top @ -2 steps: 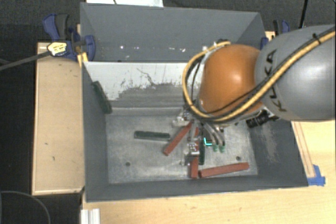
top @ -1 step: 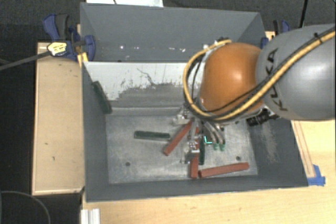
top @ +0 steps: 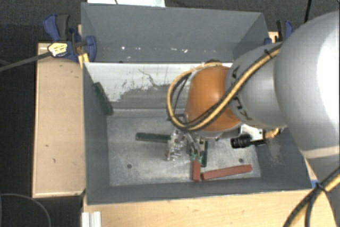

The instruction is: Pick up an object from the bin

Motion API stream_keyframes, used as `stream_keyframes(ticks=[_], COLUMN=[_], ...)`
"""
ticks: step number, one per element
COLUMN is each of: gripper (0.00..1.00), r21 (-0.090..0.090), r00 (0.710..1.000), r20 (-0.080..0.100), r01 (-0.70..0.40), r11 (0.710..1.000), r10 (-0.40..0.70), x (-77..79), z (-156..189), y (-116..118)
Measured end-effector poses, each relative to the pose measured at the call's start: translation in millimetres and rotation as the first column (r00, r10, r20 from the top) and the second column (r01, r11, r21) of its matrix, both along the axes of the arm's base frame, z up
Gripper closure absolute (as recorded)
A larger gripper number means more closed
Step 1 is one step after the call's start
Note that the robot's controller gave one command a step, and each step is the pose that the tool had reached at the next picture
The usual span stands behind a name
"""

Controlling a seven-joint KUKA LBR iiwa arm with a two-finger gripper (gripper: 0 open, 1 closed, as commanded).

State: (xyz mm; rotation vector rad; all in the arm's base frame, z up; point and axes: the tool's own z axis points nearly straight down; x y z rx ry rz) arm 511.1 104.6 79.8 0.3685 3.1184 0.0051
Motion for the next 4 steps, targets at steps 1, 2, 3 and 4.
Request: stream_keyframes(ticks=[1,2,3,4], gripper=[0.0,1.0,0.0,0.0], r21=[0.001,0.0,0.0,0.0], r00=[1.0,1.0,1.0,1.0], r20=[0.007,0.01,0.003,0.003], r01=[0.001,0.007,0.009,0.01], r11=[1.0,1.0,1.0,1.0], r10=[-0.001,-0.007,-0.009,-0.01], x=[-0.4,0.4,-2.3,-2.2], z=[-4.5,-5.2,-7.4,-7.4], y=[0.3,-0.5,-0.2,-0.1])
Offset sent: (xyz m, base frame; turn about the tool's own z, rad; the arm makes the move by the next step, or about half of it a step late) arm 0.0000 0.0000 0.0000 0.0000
